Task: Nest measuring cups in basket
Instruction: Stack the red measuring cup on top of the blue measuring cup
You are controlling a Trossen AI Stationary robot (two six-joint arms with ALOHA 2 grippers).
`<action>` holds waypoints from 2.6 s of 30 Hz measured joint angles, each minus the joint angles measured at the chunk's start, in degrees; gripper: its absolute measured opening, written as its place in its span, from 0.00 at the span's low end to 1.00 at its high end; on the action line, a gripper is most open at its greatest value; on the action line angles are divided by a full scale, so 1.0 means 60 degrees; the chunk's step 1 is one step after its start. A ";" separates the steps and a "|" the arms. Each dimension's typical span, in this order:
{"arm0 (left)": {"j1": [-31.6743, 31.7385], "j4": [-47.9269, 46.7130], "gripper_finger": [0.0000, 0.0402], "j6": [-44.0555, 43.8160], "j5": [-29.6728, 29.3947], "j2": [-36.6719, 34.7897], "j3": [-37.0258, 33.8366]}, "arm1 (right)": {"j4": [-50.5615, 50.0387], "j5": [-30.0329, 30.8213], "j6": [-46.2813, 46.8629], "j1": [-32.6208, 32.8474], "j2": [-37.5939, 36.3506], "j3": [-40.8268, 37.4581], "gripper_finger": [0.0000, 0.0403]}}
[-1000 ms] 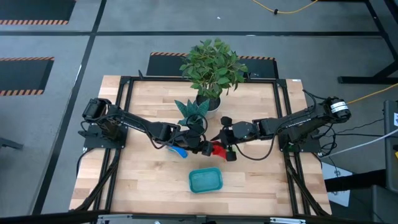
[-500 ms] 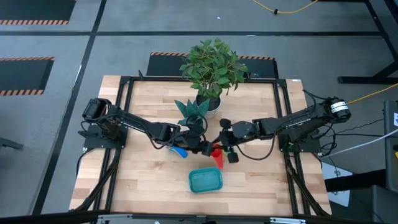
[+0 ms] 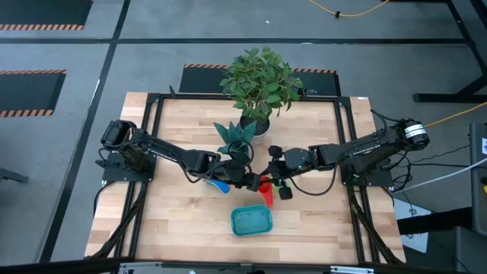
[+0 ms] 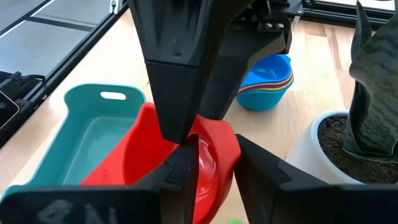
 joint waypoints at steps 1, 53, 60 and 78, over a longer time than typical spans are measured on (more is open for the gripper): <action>0.0003 0.0004 0.37 0.0000 -0.0009 0.0000 0.0000 | -0.0003 0.0000 0.0000 0.0000 -0.0007 0.0000 0.25; 0.0015 -0.0106 0.37 0.1073 0.0461 -0.0004 0.0000 | -0.1566 -0.0062 0.0329 0.0004 -0.0101 0.0765 0.10; 0.0011 -0.1349 0.37 0.2326 0.1639 -0.0418 -0.0004 | -0.1320 0.0075 0.0565 -0.0007 -0.0098 0.0790 0.10; -0.2968 -0.6258 0.37 0.3530 -0.1202 -0.3602 -0.0257 | -0.1505 -0.0034 -0.0026 -0.0074 0.1723 0.3680 0.09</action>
